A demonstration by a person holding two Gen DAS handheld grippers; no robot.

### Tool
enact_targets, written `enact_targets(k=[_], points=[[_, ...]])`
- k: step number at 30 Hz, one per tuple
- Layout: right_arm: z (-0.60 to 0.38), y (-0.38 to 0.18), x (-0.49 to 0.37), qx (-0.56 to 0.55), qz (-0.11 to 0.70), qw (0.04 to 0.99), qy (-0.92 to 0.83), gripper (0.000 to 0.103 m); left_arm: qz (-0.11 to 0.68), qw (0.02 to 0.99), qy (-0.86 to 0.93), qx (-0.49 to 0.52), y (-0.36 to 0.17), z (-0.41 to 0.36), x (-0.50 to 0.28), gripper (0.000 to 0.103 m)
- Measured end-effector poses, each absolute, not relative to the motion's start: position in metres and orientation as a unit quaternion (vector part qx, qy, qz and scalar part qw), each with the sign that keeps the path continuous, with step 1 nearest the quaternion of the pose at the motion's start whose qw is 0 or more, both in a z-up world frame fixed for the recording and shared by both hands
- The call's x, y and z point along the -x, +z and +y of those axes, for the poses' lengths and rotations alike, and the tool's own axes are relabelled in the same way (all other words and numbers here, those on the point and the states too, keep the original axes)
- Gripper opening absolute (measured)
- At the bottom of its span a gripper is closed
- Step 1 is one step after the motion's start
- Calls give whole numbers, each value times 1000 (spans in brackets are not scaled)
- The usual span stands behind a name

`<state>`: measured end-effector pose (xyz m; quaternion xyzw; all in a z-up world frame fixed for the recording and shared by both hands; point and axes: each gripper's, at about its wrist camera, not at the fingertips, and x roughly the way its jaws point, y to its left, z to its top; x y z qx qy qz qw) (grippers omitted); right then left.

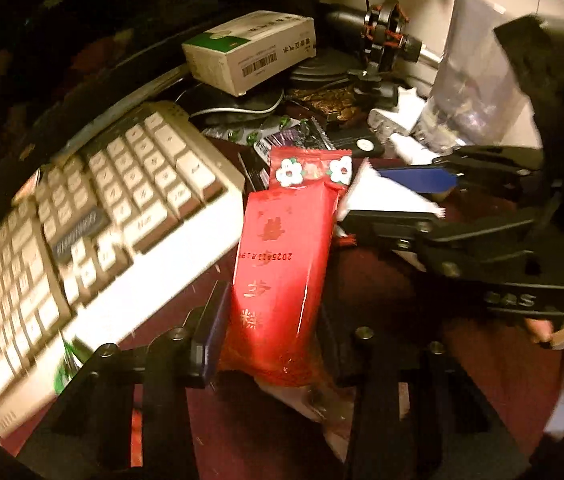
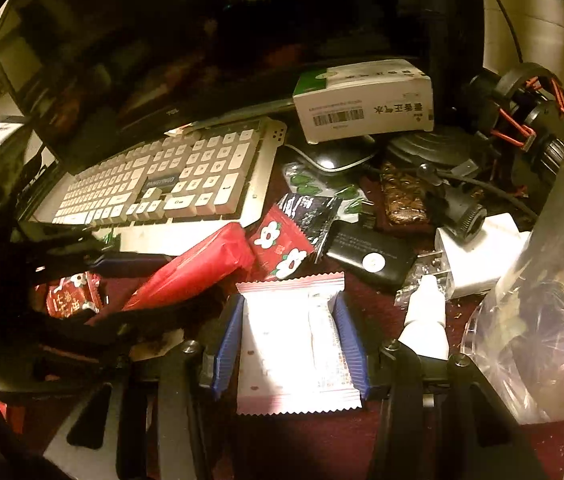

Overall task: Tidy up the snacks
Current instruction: 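Carry the red bar into the white tray and open the left gripper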

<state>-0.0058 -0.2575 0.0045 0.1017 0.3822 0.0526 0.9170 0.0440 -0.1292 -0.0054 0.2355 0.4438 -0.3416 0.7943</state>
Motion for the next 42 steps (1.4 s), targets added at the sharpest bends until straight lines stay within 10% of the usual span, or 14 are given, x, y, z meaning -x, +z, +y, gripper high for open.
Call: enact_targets(k=[42], points=[[-110, 23, 41, -227, 397, 862, 217, 47, 422, 862, -281, 14, 10, 56, 70, 13]])
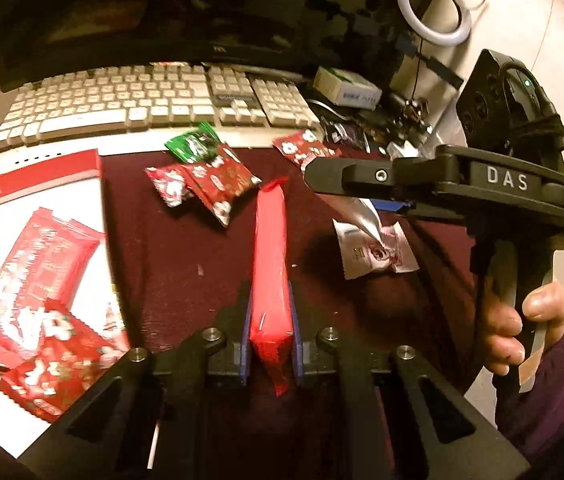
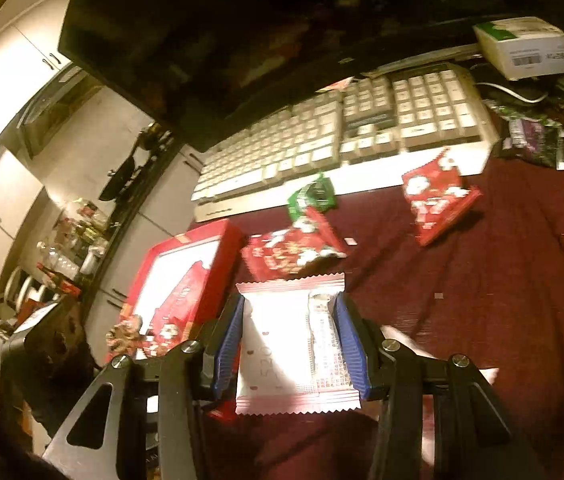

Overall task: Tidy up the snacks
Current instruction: 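Carry the red bar into the white tray and open the left gripper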

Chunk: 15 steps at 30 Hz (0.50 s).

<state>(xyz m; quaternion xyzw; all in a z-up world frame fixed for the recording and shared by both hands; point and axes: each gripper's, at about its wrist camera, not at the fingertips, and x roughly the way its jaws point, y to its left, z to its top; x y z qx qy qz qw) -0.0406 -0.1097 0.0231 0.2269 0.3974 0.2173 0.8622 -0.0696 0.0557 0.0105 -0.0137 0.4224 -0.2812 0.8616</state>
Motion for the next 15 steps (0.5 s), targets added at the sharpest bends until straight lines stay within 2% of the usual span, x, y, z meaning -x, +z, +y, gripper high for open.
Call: enact_targets(k=[10, 15], points=[[-44, 37, 25, -244, 383, 837, 307, 47, 347, 914, -199, 64, 64, 153, 101, 13], [18, 30, 14, -231, 401, 810, 360, 48, 338, 929, -134, 71, 66, 198, 107, 13]])
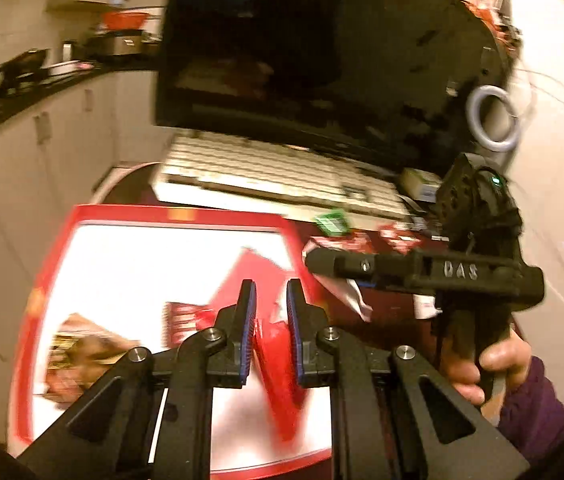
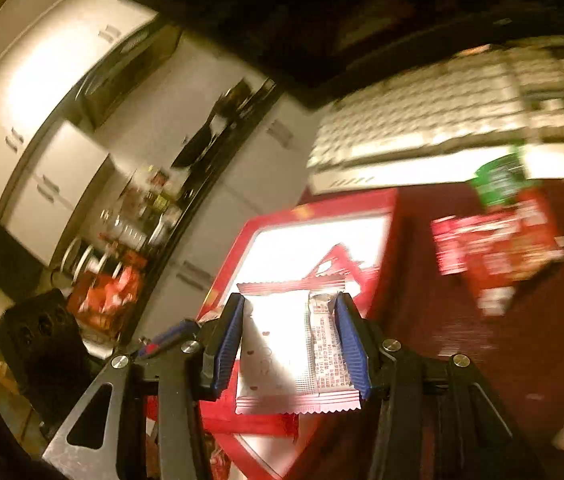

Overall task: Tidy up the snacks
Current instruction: 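Carry the red bar into the white tray and open the left gripper, then open the right gripper and release the white wrapper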

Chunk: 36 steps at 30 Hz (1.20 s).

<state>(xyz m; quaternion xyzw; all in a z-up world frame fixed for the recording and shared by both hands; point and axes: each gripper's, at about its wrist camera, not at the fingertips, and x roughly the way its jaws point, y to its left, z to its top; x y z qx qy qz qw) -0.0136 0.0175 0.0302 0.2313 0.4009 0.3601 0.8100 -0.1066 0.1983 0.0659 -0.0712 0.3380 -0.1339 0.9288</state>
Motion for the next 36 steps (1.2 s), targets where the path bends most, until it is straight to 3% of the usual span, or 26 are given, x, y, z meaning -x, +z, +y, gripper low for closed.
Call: enact_targets(k=[4, 7, 9, 10, 13, 18, 20, 25, 36], points=[[65, 17, 7, -210, 434, 792, 374, 52, 352, 928, -94, 80, 53, 220, 103, 13], [74, 12, 7, -211, 450, 781, 378, 66, 360, 927, -66, 78, 47, 229, 104, 15], [68, 15, 10, -202, 442, 794, 366, 69, 353, 932, -42, 75, 48, 234, 105, 16], [59, 19, 12, -199, 433, 803, 358, 69, 347, 935, -26, 72, 50, 236, 107, 21], [24, 31, 20, -189, 401, 837, 322, 72, 318, 946, 1, 68, 58, 238, 113, 56], [-55, 46, 43, -148, 362, 889, 238, 75, 287, 957, -15, 31, 68, 217, 121, 63], [-89, 47, 54, -123, 364, 900, 205, 78, 297, 953, -53, 19, 66, 199, 119, 71], [-136, 33, 71, -42, 407, 896, 171, 79, 329, 936, -123, -2, 54, 151, 111, 71], [-118, -4, 55, 70, 442, 871, 202, 80, 372, 912, -165, -46, 48, 104, 112, 71]])
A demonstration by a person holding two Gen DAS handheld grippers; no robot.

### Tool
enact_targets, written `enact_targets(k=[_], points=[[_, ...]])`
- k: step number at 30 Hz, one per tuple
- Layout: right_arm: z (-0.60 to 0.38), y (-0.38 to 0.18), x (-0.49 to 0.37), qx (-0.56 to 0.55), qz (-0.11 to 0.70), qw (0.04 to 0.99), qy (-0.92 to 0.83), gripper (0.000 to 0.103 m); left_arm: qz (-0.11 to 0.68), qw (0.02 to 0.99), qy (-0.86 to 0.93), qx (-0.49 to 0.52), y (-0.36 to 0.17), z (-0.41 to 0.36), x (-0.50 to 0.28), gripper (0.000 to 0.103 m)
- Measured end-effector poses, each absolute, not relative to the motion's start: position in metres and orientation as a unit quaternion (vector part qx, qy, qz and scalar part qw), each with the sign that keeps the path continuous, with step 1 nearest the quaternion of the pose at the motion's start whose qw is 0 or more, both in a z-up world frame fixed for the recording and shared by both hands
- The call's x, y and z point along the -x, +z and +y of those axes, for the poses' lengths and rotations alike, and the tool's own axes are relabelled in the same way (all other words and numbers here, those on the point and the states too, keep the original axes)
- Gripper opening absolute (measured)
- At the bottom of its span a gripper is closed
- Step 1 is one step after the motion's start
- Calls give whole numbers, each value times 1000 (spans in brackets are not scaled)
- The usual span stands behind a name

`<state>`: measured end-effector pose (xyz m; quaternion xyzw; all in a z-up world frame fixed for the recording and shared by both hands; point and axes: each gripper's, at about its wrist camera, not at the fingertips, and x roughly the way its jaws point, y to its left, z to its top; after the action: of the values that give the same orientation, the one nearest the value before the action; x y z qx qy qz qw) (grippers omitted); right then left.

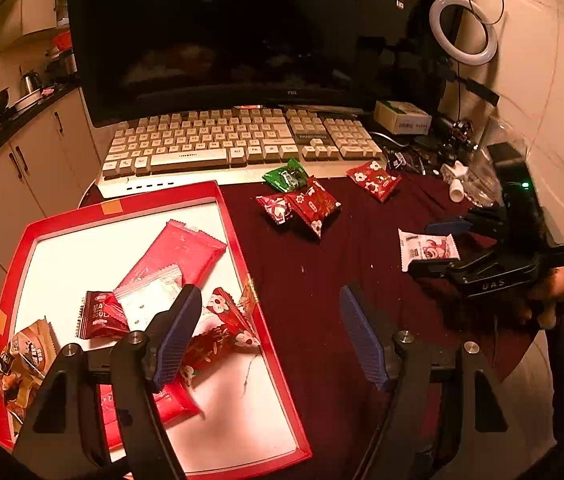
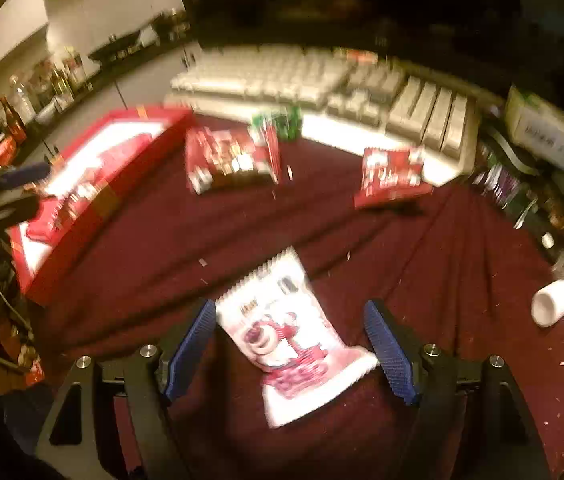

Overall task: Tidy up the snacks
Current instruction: 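Open the right gripper and release the white wrapper, then grasp the red flower-print candy with the left gripper while the right regrasps the white wrapper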

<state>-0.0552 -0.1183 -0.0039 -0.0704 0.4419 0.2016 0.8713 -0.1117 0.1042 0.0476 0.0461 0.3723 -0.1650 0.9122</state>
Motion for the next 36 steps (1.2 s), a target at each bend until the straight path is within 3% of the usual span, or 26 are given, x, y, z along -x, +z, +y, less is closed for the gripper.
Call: enact_targets(k=[2, 5, 7, 9, 17, 24, 33, 36], points=[[-116, -3, 56, 78, 441, 870, 207, 77, 379, 910, -161, -49, 47, 105, 108, 71], [-117, -3, 60, 82, 434, 875, 196, 66, 393, 903, -162, -59, 43, 100, 98, 71], [-125, 1, 61, 59, 431, 879, 194, 43, 396, 900, -164, -81, 44, 92, 90, 71], [-135, 4, 58, 23, 429, 885, 179, 40, 392, 900, -162, -105, 47, 83, 80, 71], [-189, 2, 30, -183, 374, 895, 158, 40, 372, 880, -215, -200, 52, 32, 32, 71], [-205, 0, 35, -194, 349, 905, 146, 40, 387, 851, -228, -273, 27, -14, 0, 71], [-202, 1, 38, -191, 344, 907, 153, 40, 449, 829, -215, -254, -6, -27, -25, 70], [-204, 1, 38, -196, 343, 906, 150, 40, 445, 839, -206, -234, -4, -22, -27, 42]])
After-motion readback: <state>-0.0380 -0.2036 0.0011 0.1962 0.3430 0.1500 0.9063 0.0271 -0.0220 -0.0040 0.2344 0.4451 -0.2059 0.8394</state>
